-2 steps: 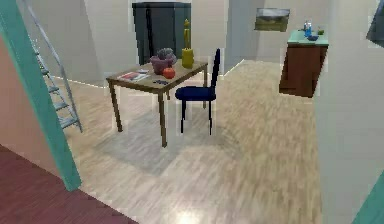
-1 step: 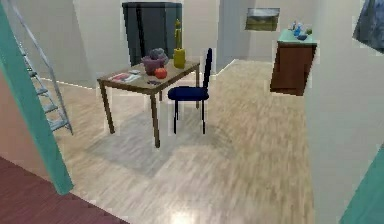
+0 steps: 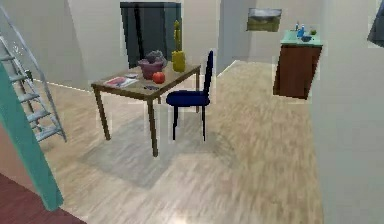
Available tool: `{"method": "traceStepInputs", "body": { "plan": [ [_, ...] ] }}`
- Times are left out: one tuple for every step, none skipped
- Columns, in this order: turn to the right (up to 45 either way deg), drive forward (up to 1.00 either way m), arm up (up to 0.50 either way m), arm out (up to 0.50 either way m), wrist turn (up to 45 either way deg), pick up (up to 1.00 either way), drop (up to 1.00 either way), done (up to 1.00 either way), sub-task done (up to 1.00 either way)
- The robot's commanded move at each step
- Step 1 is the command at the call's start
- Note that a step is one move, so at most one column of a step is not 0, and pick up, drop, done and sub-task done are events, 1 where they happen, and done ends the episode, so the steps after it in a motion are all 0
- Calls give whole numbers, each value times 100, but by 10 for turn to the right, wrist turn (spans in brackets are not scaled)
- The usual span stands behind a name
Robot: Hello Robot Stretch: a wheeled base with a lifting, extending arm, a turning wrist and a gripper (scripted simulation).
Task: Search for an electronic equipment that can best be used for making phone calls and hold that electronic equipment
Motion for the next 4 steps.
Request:
{"method": "traceStepInputs", "body": {
  "plan": [
    [-450, 0, 0, 0, 0, 0, 0, 0, 0],
    [-150, 0, 0, 0, 0, 0, 0, 0, 0],
    [0, 20, 0, 0, 0, 0, 0, 0, 0],
    [450, 0, 0, 0, 0, 0, 0, 0, 0]
  ]
}}
